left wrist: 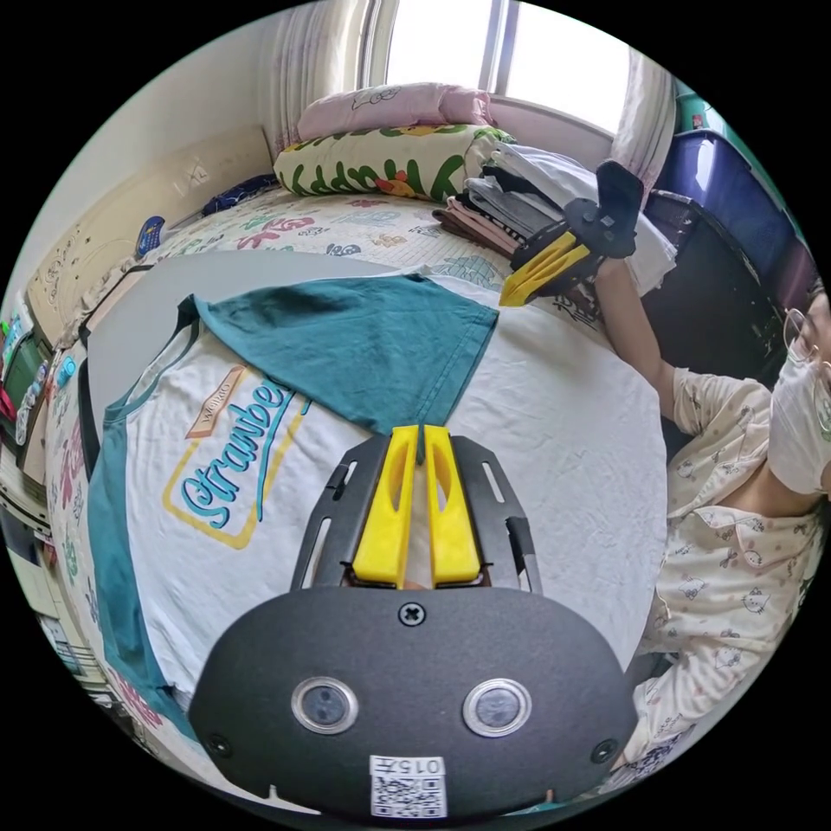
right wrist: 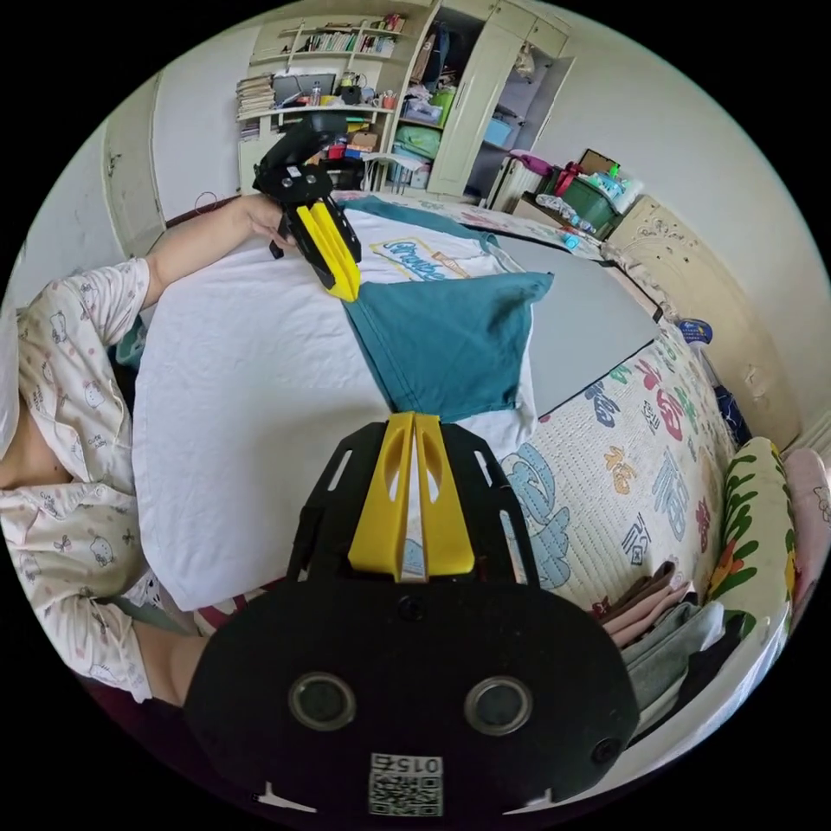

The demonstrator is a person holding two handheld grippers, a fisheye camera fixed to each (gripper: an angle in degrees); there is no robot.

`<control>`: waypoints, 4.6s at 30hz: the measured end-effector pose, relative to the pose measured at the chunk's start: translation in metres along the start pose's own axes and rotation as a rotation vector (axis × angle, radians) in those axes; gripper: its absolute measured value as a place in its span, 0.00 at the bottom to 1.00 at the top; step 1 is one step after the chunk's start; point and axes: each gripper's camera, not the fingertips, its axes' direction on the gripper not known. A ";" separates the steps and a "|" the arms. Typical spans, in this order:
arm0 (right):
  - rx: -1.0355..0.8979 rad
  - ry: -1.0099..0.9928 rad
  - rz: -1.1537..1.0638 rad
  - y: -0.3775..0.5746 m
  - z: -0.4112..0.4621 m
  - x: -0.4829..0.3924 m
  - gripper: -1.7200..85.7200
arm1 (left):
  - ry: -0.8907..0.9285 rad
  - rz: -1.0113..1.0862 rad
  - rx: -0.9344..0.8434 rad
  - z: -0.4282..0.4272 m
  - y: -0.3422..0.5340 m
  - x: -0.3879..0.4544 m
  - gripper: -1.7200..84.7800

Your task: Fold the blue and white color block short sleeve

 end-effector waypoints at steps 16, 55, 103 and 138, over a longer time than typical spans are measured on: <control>0.001 -0.056 0.028 0.002 0.031 0.008 0.01 | -0.240 -0.629 0.452 -0.225 0.528 -0.045 0.12; -0.213 0.002 0.253 -0.715 0.464 -0.165 0.02 | 0.114 -1.088 0.660 -0.095 1.120 -0.082 0.01; -0.041 -0.030 0.195 -0.327 0.260 -0.048 0.15 | -0.127 0.144 0.132 -0.217 0.181 -0.083 0.13; 0.094 -0.172 -0.019 -0.240 0.176 -0.051 0.13 | -0.288 -0.092 0.138 -0.312 0.334 -0.284 0.11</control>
